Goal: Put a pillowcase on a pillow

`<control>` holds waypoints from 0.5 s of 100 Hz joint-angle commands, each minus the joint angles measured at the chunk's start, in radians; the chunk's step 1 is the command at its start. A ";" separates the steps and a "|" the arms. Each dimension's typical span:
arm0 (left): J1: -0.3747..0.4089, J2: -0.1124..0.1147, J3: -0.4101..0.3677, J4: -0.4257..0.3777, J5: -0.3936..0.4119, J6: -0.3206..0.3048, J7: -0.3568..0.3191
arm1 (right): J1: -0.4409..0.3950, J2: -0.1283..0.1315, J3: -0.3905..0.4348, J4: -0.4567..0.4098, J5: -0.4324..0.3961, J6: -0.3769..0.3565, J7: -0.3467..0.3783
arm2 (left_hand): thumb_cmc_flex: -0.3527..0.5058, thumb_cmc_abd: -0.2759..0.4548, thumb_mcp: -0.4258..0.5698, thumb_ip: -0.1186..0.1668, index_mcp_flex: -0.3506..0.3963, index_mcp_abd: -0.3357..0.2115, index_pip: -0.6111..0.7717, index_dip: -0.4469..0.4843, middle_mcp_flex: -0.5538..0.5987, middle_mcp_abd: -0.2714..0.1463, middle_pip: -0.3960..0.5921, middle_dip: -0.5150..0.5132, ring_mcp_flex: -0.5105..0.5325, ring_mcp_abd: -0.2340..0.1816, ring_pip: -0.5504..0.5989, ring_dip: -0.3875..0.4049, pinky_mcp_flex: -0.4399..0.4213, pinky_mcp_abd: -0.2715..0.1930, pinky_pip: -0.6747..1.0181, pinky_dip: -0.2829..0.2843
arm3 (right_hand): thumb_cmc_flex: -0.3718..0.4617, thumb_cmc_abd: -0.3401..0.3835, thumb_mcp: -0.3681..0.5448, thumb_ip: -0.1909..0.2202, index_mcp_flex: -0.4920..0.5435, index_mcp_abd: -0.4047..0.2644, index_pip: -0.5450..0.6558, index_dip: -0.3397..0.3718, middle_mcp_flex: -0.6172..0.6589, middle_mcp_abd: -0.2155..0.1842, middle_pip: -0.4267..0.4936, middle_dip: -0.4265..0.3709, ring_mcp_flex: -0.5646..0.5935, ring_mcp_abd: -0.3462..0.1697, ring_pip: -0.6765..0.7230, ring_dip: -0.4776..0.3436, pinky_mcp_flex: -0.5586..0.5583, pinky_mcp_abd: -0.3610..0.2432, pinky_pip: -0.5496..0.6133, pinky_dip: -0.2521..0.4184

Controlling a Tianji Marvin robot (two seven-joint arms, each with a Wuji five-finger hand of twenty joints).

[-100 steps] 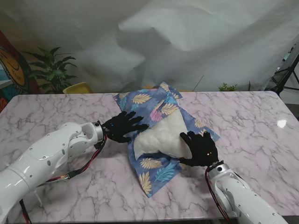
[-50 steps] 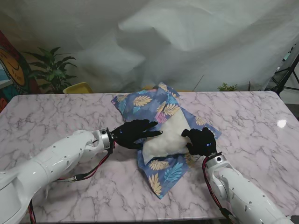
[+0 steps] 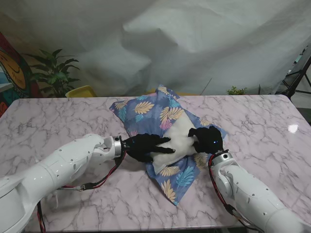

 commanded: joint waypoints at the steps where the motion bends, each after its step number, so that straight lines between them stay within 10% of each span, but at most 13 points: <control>1: -0.001 -0.003 0.020 0.022 0.010 0.000 0.004 | 0.005 -0.002 0.001 -0.008 -0.008 0.001 -0.001 | 0.046 -0.020 0.008 -0.009 -0.022 -0.063 -0.011 -0.007 -0.048 -0.018 -0.013 -0.014 0.021 -0.025 0.024 0.029 0.049 -0.049 0.117 0.042 | 0.104 0.033 0.055 0.023 0.082 -0.117 0.102 0.030 0.042 -0.049 0.040 0.017 0.032 -0.069 0.084 0.017 -0.006 0.003 0.001 0.009; 25: -0.016 -0.042 0.080 0.079 -0.030 -0.019 -0.008 | 0.037 -0.004 -0.020 0.010 -0.004 -0.031 -0.001 | 0.040 -0.031 0.011 -0.007 -0.020 -0.052 0.013 0.042 -0.047 -0.031 -0.013 -0.014 0.179 -0.143 0.193 0.176 0.131 -0.204 0.391 0.143 | 0.112 0.042 0.052 0.024 0.102 -0.130 0.100 0.033 0.044 -0.055 0.034 0.015 0.031 -0.066 0.075 0.010 -0.011 0.014 -0.005 0.005; 40: -0.019 -0.074 0.121 0.118 -0.019 -0.035 0.055 | 0.094 -0.023 -0.076 0.079 0.039 -0.060 -0.005 | 0.015 -0.050 0.052 -0.011 0.004 -0.020 0.137 0.131 -0.047 -0.021 -0.013 -0.014 0.237 -0.359 0.653 0.493 0.161 -0.409 0.616 0.221 | 0.117 0.045 0.050 0.025 0.108 -0.130 0.098 0.036 0.044 -0.056 0.032 0.015 0.031 -0.066 0.070 0.007 -0.011 0.020 -0.006 0.004; 50: -0.020 -0.090 0.148 0.135 0.005 -0.033 0.119 | 0.125 -0.038 -0.109 0.121 0.071 -0.081 -0.005 | 0.029 -0.063 0.061 -0.033 0.002 0.011 0.476 0.283 -0.045 -0.040 -0.009 -0.003 0.273 -0.460 0.803 0.569 0.188 -0.540 0.782 0.269 | 0.119 0.046 0.048 0.025 0.110 -0.130 0.097 0.038 0.044 -0.056 0.031 0.015 0.030 -0.066 0.066 0.005 -0.014 0.030 -0.009 0.001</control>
